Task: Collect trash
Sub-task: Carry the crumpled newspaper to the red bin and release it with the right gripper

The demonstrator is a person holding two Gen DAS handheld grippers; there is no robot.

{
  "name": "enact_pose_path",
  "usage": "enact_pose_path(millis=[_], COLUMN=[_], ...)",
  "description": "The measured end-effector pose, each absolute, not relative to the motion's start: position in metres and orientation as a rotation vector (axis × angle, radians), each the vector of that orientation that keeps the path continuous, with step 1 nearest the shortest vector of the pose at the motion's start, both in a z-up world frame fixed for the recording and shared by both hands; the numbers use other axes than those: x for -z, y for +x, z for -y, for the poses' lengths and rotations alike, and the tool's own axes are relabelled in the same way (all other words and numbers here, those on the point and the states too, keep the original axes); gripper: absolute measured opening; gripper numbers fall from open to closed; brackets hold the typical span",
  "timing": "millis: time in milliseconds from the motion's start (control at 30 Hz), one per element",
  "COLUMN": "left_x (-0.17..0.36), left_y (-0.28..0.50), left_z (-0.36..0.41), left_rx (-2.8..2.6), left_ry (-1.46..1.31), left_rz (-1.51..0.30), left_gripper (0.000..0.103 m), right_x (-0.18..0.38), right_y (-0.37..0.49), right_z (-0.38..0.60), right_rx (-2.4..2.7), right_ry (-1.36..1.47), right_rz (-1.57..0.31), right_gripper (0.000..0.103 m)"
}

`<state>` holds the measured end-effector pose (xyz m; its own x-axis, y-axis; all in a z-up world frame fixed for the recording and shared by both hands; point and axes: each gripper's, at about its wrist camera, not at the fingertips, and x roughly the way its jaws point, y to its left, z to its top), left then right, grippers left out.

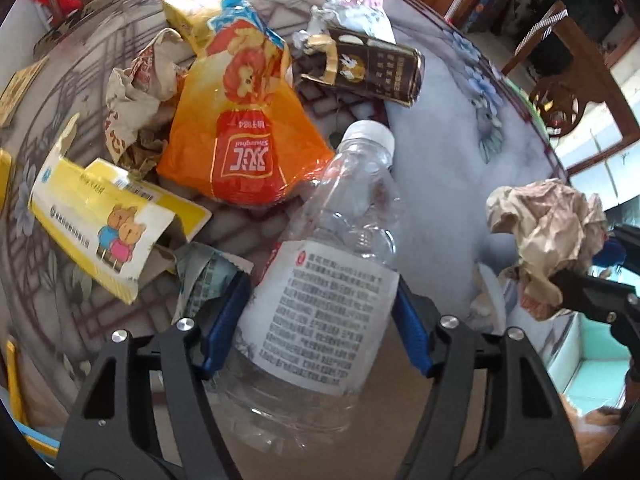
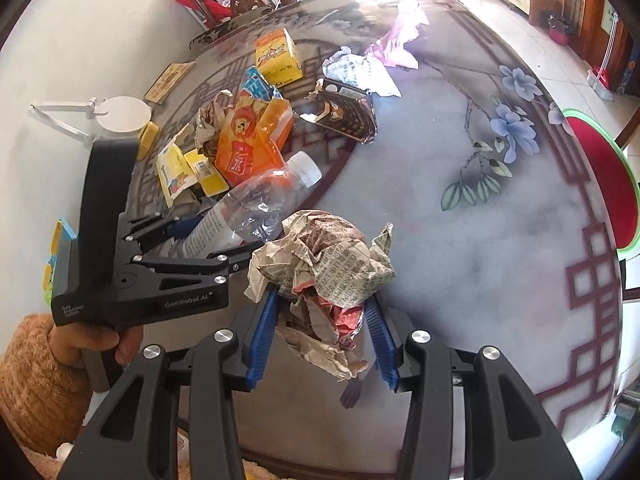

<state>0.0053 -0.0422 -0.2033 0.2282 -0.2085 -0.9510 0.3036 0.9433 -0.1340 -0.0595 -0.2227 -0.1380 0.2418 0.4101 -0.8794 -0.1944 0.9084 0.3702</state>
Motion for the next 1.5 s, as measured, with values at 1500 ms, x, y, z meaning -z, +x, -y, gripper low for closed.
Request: enact_pose_path(millis=[1500], left_x=[0.1], left_y=[0.011], left_z=[0.054], left_rx=[0.233], left_ry=[-0.295], left_rz=[-1.03], left_gripper=[0.054], right_x=[0.091], right_y=[-0.027], right_z=[0.293], right_rx=[-0.434], right_ry=[0.256], right_rz=[-1.12], right_gripper=[0.043])
